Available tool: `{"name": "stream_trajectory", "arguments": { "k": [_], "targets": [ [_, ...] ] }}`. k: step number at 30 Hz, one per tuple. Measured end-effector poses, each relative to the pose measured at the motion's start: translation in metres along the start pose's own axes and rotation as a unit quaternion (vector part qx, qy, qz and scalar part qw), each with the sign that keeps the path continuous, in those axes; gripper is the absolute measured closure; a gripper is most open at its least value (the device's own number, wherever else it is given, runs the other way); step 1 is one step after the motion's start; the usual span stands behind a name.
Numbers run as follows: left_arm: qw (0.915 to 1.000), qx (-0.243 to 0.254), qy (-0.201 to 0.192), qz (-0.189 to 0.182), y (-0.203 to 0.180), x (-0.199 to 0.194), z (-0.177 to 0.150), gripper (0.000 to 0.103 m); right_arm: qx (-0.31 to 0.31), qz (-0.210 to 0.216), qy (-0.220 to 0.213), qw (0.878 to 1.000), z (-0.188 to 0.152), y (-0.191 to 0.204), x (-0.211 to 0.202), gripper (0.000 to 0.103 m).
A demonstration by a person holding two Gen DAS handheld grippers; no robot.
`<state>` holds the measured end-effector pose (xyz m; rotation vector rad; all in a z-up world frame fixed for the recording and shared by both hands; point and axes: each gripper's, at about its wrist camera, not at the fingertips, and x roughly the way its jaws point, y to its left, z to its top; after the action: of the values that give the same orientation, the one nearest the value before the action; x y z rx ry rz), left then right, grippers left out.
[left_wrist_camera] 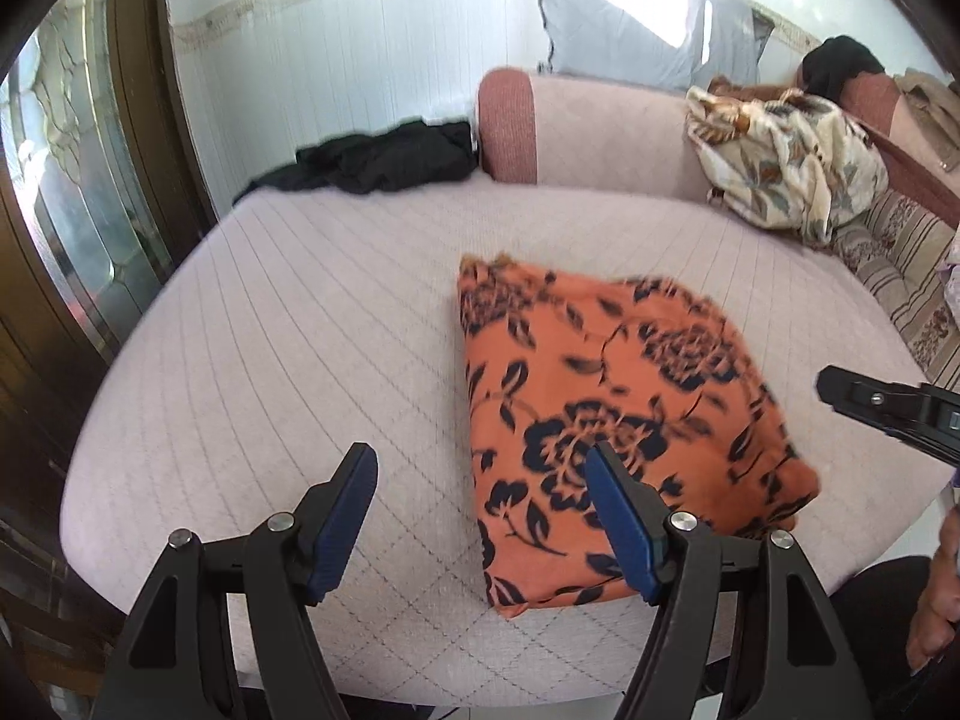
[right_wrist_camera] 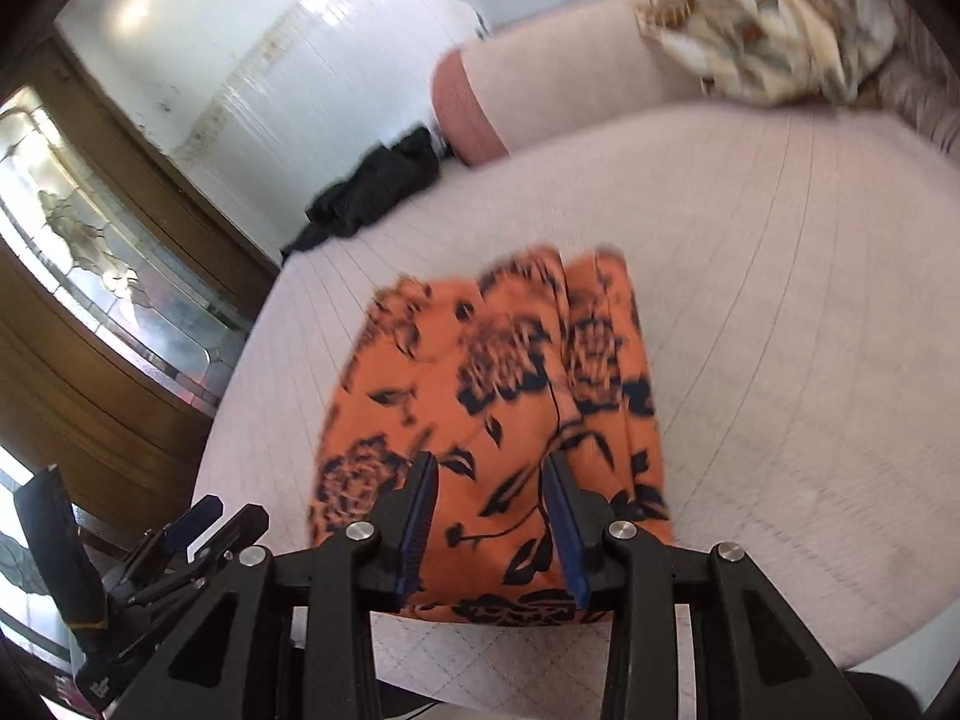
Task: Fold small clothes
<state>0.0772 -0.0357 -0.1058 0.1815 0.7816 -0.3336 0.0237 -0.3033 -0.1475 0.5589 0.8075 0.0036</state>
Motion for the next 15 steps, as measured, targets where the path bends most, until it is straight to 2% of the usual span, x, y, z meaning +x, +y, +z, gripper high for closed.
{"name": "stream_trajectory", "arguments": {
  "k": [1,4,12,15],
  "targets": [
    [1.0,0.001,-0.009,0.003,-0.003,-0.009,0.003,0.028,-0.006,0.0,-0.012,1.0,0.001,0.003,-0.011,0.063],
    [0.9993,0.005,-0.035,0.013,-0.011,-0.032,0.012,0.023,-0.018,-0.001,-0.044,0.999,0.005,0.01,-0.046,0.05],
    [0.9945,0.001,-0.101,0.029,-0.025,-0.094,0.035,0.013,-0.048,-0.026,-0.119,0.991,0.008,0.026,-0.121,0.047],
    [0.9919,-0.003,-0.122,0.036,-0.03,-0.116,0.041,0.006,-0.056,-0.041,-0.142,0.987,0.008,0.029,-0.144,0.045]
  ]
}}
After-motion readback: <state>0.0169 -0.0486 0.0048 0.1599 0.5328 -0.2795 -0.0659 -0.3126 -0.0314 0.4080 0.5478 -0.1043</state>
